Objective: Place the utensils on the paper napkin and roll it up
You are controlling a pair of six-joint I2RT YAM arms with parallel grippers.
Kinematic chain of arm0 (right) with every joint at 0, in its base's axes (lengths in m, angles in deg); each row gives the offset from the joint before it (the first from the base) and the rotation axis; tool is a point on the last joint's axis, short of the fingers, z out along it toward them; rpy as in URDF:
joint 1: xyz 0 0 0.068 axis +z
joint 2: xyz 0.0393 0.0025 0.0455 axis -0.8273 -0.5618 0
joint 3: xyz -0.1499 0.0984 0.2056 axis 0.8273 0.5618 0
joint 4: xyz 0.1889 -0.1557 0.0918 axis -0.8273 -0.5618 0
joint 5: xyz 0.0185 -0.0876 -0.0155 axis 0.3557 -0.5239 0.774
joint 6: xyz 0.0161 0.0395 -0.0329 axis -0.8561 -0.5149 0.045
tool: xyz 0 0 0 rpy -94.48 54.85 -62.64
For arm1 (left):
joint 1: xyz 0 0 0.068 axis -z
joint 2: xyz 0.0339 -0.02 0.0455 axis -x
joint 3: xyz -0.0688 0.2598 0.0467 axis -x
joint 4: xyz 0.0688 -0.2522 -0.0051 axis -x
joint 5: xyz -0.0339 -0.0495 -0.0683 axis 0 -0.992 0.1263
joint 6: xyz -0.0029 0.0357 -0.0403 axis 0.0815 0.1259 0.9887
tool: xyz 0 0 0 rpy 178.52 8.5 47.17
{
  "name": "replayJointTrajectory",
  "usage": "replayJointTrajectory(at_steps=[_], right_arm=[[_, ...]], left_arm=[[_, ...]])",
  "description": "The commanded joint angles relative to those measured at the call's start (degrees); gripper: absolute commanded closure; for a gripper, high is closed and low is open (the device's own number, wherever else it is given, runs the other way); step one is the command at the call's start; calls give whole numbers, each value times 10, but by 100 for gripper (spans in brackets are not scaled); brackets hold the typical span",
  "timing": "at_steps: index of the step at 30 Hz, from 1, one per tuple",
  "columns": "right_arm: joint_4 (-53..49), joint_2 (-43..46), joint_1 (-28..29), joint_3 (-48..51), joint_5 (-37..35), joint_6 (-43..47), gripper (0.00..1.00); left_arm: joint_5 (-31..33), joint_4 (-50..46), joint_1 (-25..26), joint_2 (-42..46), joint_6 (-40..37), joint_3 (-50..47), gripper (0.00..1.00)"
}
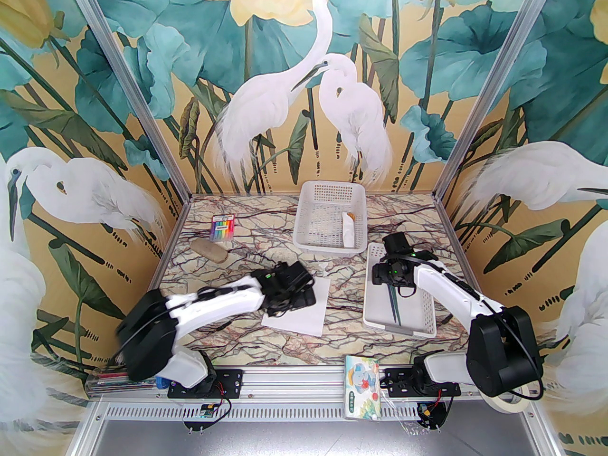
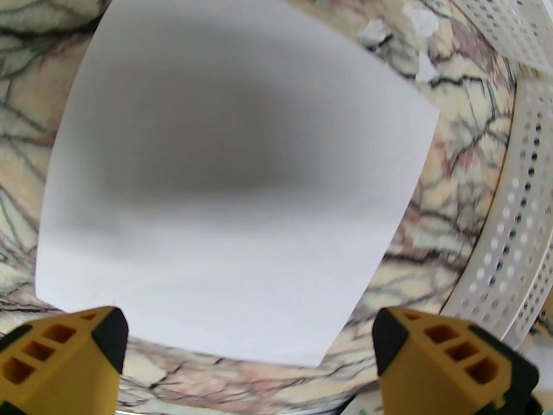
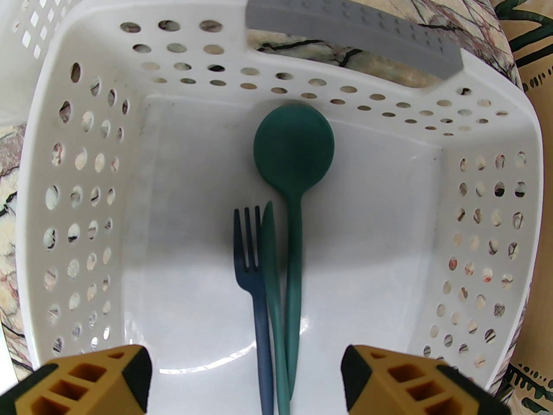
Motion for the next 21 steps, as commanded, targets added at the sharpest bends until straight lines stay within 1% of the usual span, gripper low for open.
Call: replayJointTrajectory(at_steps=[1,4,7,10,16,21], right_arm=[[13,10,-2,-8,-15,-9,19],[10,15,-2,-8,-18,-6,19],[11,18,-2,-4,-20,-4,19],[11,18,-2,-3,-20,-4,19],[3,9,-2,-8,-18,2,19],[1,10,-2,-11,-28,-2,19]], left_arm=[[33,-52,2,-58,21,36,1],[26,-47,2,-93,19,47,1],[35,-44,2,-106,26,45,0],[23,-41,3,-120,19,51,1],[10,-34,3,-132,-10,38,2],[-10,-22,3,-143,-51,18,1]])
